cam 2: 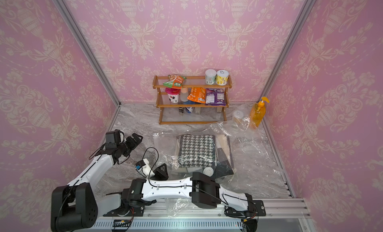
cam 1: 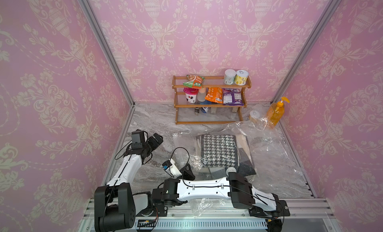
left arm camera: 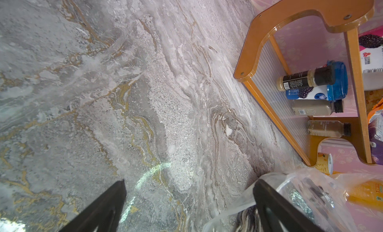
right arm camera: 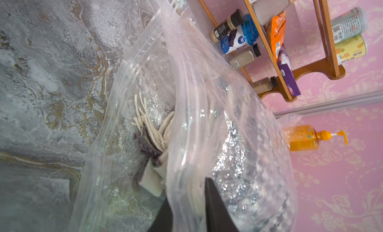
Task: Take the scarf out of the vacuum bag
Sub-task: Open the vacuum bag at the center of the board.
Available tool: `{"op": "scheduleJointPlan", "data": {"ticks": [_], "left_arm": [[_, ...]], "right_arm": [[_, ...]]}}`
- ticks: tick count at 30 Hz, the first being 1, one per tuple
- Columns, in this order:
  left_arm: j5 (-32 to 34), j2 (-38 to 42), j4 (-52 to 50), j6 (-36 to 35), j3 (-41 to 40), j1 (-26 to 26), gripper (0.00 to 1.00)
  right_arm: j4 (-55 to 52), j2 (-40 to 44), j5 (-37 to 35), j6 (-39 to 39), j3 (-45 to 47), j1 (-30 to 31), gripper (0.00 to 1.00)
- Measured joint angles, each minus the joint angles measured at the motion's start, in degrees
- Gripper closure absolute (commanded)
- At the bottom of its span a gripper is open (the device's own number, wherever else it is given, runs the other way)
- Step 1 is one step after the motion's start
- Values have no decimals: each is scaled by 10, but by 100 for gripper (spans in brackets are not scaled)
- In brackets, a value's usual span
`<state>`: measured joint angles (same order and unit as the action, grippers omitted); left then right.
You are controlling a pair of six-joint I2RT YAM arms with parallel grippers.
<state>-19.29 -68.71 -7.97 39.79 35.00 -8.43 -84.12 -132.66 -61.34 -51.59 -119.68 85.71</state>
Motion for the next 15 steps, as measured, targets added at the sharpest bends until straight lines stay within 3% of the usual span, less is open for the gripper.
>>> {"op": "scheduleJointPlan", "data": {"ticks": [6, 15], "left_arm": [[-14, 23, -5, 2, -15, 0, 1], [-47, 131, -26, 2, -30, 0, 1]], "right_arm": [[91, 74, 38, 74, 86, -37, 92], [209, 175, 194, 203, 141, -127, 91]]}}
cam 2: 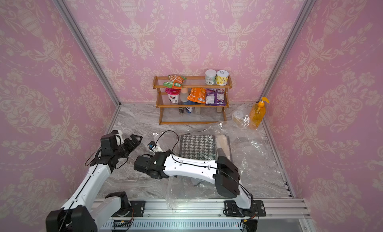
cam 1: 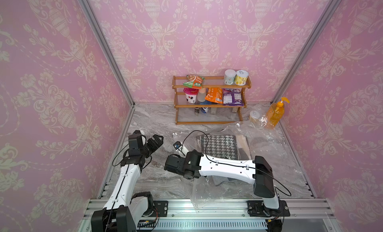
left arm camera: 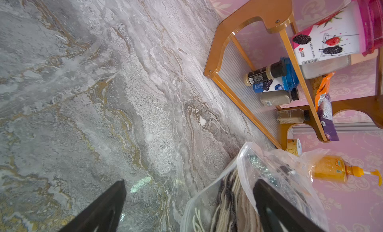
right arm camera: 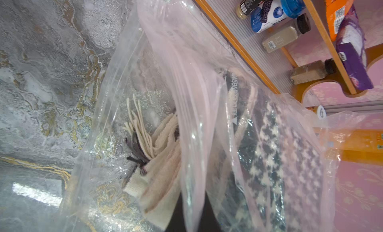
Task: Take the scarf out of the vacuum bag
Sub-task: Open the vacuum bag at the center of the board.
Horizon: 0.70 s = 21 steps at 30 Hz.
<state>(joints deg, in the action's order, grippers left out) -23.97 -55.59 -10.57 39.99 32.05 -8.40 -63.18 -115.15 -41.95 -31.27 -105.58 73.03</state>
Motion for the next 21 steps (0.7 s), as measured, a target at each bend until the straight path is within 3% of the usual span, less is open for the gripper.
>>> {"op": "scheduleJointPlan", "data": {"ticks": [11, 21], "left_arm": [[-64, 68, -14, 21, -35, 22, 1], [-107, 86, 30, 75, -54, 130, 2]], "right_arm": [[42, 14, 164, 59, -21, -106, 93], [14, 14, 186, 76, -115, -128, 95]]}}
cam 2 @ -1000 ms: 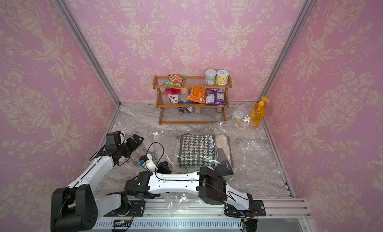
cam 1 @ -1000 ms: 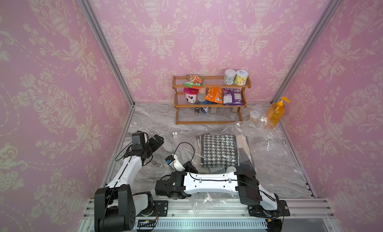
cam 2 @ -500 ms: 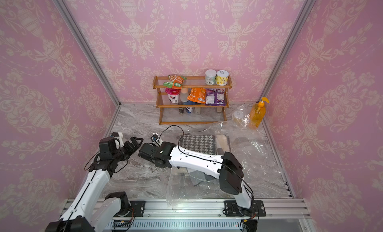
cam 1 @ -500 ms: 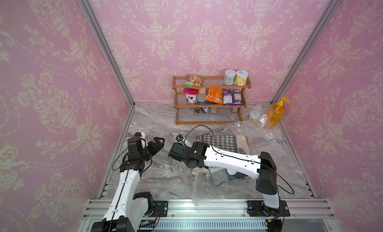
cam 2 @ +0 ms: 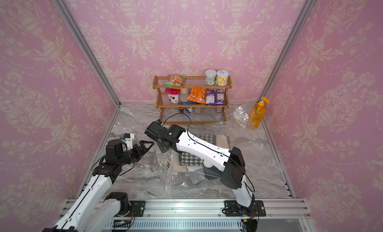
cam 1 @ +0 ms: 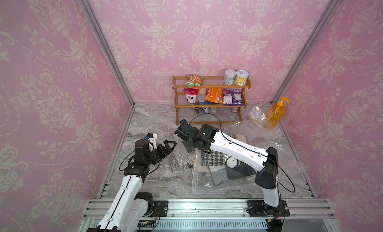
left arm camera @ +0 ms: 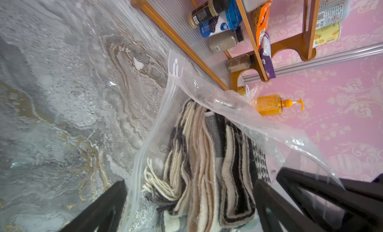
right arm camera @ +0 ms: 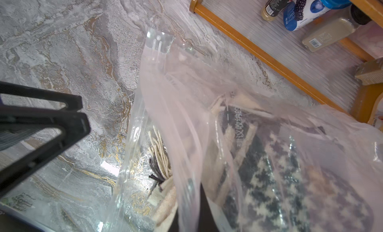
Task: Take the scarf out of the vacuum bag
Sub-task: Open the vacuum bag at the center of the board.
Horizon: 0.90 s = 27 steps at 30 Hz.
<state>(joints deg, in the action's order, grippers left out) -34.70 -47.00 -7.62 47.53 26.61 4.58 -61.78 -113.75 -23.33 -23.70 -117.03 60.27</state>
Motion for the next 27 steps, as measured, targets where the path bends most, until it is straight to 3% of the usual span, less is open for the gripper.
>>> {"op": "scheduleJointPlan", "data": {"ticks": [16, 27], "left_arm": [[-35, -101, 149, 51, -6, 175, 3], [-35, -191, 223, 60, 22, 249, 4]], "right_arm": [[-49, 3, 9, -10, -40, -17, 95], [-27, 117, 26, -52, 114, -30, 94]]}}
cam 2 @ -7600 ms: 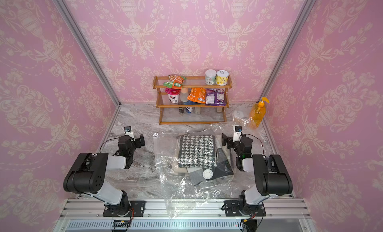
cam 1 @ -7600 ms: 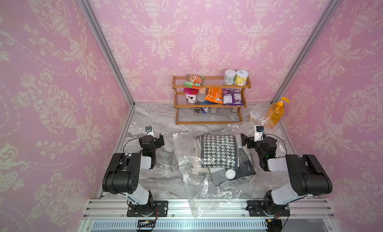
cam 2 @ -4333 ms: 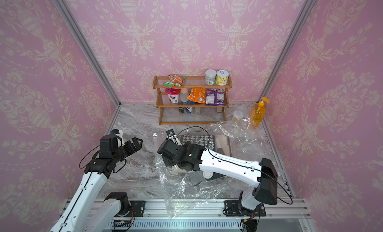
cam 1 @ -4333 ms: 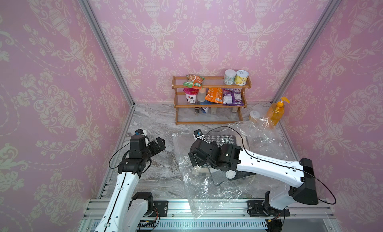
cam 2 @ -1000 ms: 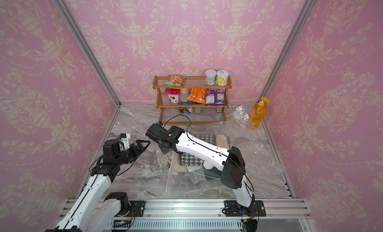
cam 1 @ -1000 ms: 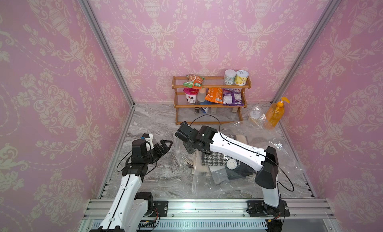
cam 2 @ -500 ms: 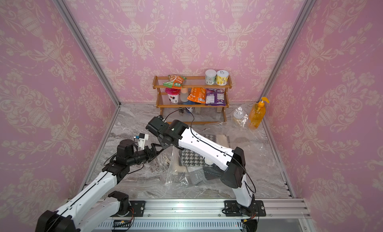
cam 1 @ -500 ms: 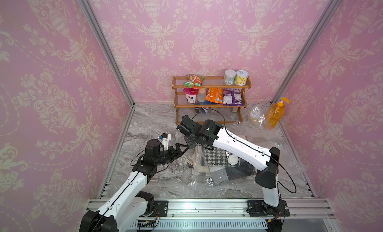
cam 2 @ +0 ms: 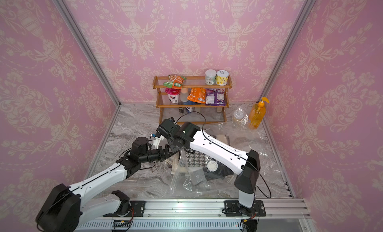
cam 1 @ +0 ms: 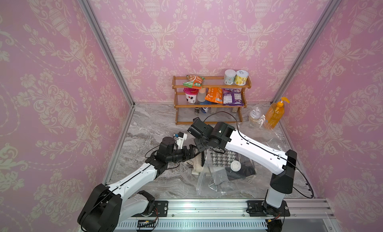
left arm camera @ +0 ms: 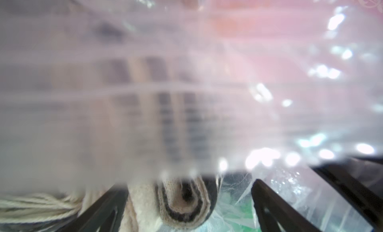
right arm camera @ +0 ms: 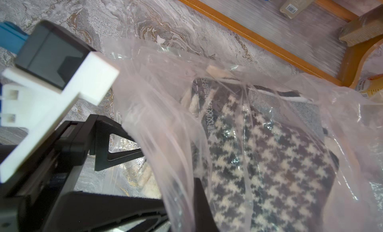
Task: Take the scarf out of the vacuum bag
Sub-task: Open the vacuum bag at the center of the board, then adjust the scarf in the vacuum bag.
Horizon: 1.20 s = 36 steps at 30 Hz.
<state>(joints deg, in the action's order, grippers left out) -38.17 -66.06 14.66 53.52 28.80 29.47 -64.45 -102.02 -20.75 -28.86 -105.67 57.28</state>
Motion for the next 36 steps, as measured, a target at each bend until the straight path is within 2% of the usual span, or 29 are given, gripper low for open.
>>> {"op": "scheduleJointPlan", "data": {"ticks": [5, 16, 23, 32, 36], "left_arm": [[1, -32, 21, 0, 6, 16, 5], [2, -37, 22, -5, 46, 40, 8], [2, -73, 20, -15, 54, 54, 23], [15, -68, 6, -29, 54, 58, 27], [14, -83, 4, -35, 63, 63, 39]], "right_arm": [[10, 19, 5, -14, 33, -9, 94], [25, 30, 5, -28, 70, -19, 94], [31, 52, 8, -30, 84, -26, 94], [42, 74, 6, -40, 89, -33, 94], [47, 84, 6, -40, 93, -33, 94]]}}
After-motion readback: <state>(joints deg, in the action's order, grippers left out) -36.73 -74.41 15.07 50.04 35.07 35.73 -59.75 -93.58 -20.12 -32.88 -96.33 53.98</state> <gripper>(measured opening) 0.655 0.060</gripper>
